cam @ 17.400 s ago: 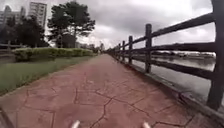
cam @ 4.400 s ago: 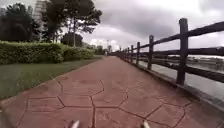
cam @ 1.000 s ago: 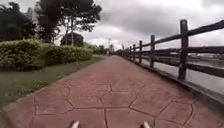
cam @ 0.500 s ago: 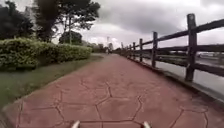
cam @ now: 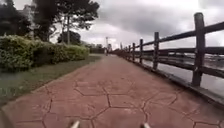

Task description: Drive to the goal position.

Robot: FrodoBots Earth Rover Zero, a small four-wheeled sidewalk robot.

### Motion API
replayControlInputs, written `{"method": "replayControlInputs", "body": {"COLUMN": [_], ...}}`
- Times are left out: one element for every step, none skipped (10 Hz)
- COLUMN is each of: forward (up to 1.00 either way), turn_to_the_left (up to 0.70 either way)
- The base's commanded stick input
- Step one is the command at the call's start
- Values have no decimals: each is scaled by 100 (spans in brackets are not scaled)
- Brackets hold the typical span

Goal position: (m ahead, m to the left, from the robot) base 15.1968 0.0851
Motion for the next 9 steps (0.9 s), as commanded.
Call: {"method": "replayControlInputs", "body": {"forward": [50, 50, 50, 50, 50, 50, 50, 50, 50], "turn_to_the_left": [0, 0, 0, 0, 0, 0, 0, 0, 0]}}
